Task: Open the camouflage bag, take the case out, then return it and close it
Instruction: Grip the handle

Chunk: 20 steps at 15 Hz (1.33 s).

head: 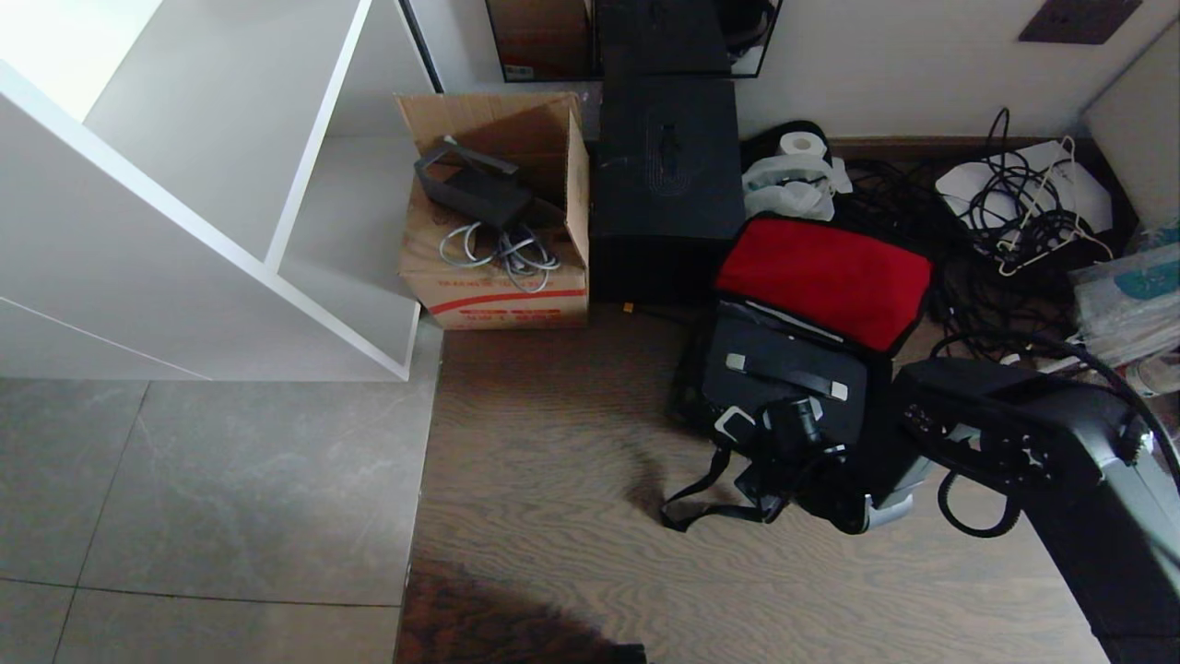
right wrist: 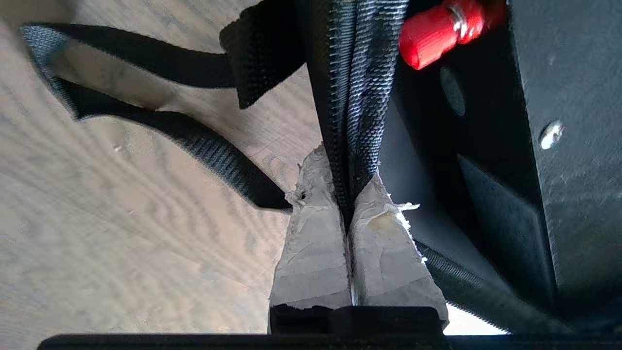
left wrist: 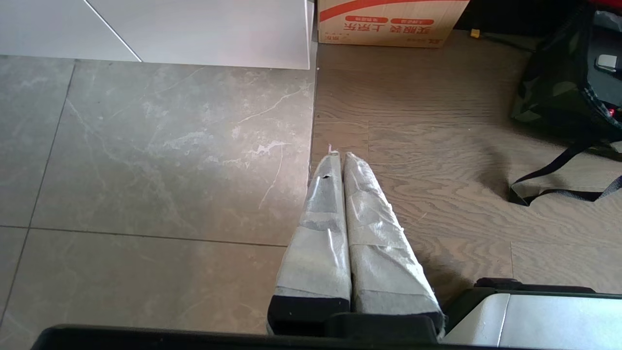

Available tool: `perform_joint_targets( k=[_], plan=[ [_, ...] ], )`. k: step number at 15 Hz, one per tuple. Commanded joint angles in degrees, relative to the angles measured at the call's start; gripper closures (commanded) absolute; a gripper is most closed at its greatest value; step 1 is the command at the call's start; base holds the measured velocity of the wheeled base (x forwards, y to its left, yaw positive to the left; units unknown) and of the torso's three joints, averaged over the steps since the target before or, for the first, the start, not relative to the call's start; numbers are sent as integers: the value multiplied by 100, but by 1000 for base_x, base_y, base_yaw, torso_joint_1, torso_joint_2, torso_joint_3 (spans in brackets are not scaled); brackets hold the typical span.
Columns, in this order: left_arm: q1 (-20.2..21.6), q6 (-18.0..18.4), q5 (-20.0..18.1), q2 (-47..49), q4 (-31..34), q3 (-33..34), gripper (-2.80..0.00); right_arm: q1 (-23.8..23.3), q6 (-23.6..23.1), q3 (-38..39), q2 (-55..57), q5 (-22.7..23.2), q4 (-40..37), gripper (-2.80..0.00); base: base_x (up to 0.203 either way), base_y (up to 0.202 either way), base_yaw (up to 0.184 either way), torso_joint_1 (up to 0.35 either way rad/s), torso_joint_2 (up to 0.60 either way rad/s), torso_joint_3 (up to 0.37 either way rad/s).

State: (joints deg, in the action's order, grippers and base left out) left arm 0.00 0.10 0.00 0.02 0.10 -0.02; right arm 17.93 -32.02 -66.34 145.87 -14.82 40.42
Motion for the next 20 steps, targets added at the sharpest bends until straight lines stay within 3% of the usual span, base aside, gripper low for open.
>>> perform_joint_targets(
  k=[1, 4, 14, 17, 18, 20],
  plan=[
    [0, -1, 0, -2, -1, 2, 0, 38, 134, 181, -203, -1, -162, 0, 0, 0, 0, 0, 0, 0],
    [0, -1, 0, -2, -1, 2, 0, 275, 743, 295, -474, -11, -662, 0, 0, 0, 0, 0, 0, 0],
    [0, -1, 0, -2, -1, -1, 0, 751, 820, 610, -823, -97, -802, 0, 0, 0, 0, 0, 0, 0],
    [0, -1, 0, -2, -1, 2, 0, 765, 820, 753, -780, -345, -889, 0, 0, 0, 0, 0, 0, 0],
    [0, -1, 0, -2, -1, 2, 0, 764, 829, 790, -780, -338, -923, -280, 0, 0, 0, 0, 0, 0],
    [0, -1, 0, -2, -1, 1, 0, 799, 846, 897, -792, -337, -963, -280, 0, 0, 0, 0, 0, 0]
  ],
)
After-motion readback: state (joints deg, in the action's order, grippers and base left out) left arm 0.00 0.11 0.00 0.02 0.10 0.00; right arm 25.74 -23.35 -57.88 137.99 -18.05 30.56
